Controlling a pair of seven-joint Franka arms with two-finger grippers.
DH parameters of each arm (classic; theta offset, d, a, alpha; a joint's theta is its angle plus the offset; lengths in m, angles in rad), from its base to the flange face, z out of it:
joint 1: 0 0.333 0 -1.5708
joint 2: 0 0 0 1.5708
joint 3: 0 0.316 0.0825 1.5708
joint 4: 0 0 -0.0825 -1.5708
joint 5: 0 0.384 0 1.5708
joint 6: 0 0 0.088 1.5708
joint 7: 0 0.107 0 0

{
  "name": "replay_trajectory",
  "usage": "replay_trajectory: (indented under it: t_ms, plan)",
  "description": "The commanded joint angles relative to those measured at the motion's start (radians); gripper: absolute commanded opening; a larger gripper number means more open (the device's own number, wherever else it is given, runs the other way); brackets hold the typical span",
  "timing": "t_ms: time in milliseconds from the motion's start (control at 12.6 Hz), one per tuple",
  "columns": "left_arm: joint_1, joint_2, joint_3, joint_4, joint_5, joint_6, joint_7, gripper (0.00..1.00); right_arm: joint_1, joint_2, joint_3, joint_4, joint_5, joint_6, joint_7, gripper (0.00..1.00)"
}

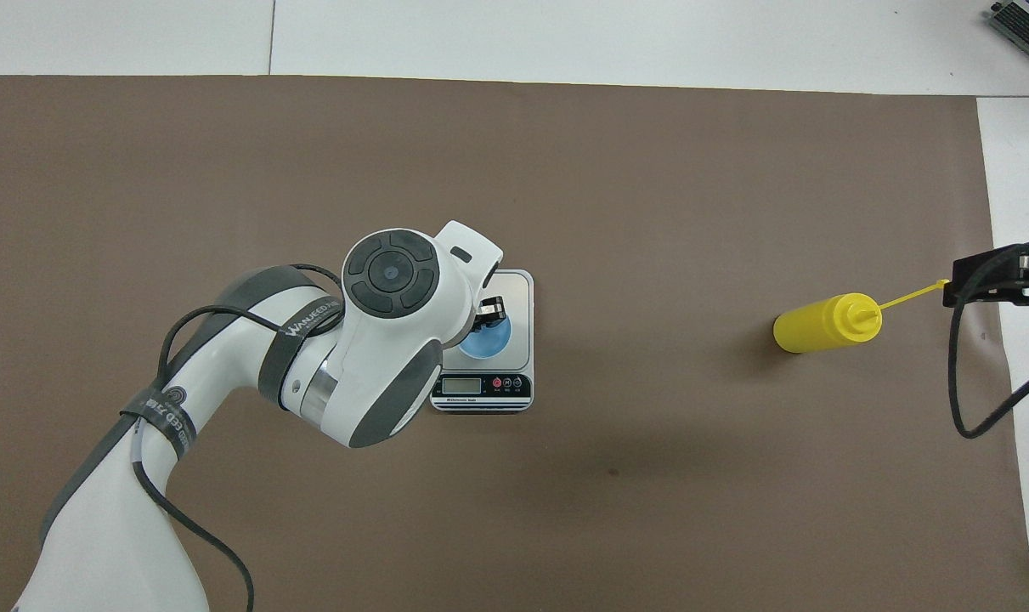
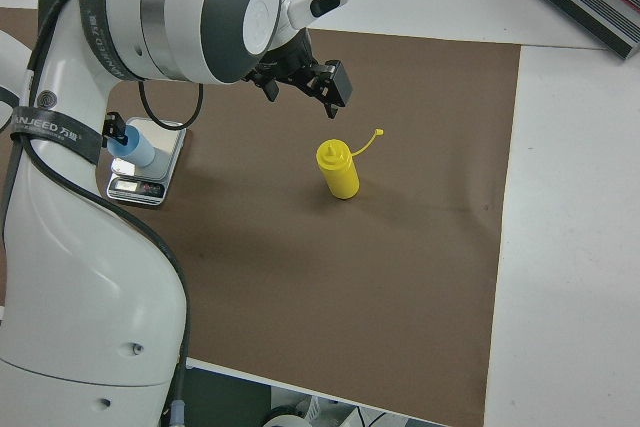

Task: Pour seasoning into cup on scale with both arms
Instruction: 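Carry the blue cup with the left gripper onto the scale, then release the cup and withdraw the left gripper to rest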

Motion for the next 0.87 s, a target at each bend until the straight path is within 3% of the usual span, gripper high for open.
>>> replay_trajectory:
  t_ms: [0, 159, 795]
  plan:
    - [0.046, -0.027, 0.008, 0.048, 0.062, -0.030, 0.018, 1.00, -0.003, -0.029, 0.004, -0.038, -0.001, 0.010, -0.042, 1.00]
    - [0.097, -0.049, 0.008, 0.088, 0.083, -0.091, 0.111, 1.00, -0.003, -0.031, 0.004, -0.039, -0.001, 0.010, -0.047, 1.00]
    - [0.376, -0.240, 0.006, 0.078, 0.045, -0.303, 0.620, 1.00, -0.015, -0.063, 0.002, -0.110, 0.021, 0.041, -0.155, 1.00]
